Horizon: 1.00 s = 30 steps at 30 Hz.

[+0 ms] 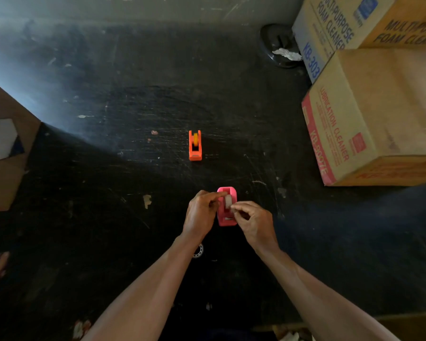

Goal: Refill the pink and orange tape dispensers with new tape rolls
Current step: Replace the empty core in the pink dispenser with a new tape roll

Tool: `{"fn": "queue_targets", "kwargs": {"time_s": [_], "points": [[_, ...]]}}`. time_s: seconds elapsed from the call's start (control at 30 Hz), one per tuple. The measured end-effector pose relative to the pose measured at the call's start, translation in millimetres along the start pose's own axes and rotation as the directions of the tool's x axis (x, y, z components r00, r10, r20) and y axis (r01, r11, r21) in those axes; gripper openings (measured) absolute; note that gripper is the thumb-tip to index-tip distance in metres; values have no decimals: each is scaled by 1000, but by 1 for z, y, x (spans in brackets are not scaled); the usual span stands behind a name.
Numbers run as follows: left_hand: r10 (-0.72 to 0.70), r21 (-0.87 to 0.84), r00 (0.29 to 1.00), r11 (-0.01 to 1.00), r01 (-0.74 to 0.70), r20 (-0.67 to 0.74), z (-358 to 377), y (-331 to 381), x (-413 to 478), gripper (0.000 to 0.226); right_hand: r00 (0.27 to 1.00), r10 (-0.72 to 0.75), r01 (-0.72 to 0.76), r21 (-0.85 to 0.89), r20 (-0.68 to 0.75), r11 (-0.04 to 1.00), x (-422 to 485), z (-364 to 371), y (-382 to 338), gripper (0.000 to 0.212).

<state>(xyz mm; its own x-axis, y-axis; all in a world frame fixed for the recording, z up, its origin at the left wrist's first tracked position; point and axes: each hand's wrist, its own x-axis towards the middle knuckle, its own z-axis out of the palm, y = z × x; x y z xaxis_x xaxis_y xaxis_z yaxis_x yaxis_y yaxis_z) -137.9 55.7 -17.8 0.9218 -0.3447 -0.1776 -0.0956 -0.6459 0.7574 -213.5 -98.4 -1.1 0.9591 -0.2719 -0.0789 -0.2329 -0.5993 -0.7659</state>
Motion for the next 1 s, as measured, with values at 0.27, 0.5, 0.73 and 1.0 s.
{"fn": "queue_targets", "kwargs": {"time_s": [0.27,0.5,0.73,1.0], "points": [[-5,29,1000,1000,5,-21,0,2,-2,40,998,-38,42,-78,50,996,-15,1,2,22],[-11,37,1000,999,11,-23,0,4,-2,37,995,-72,78,-89,66,993,-29,4,5,23],[-37,28,999,999,37,-23,-1,5,-1,37,981,-162,183,-228,107,956,-39,7,13,28],[-84,8,996,996,85,-27,2,7,-1,36,983,-123,159,-289,139,944,-44,6,11,41]]}}
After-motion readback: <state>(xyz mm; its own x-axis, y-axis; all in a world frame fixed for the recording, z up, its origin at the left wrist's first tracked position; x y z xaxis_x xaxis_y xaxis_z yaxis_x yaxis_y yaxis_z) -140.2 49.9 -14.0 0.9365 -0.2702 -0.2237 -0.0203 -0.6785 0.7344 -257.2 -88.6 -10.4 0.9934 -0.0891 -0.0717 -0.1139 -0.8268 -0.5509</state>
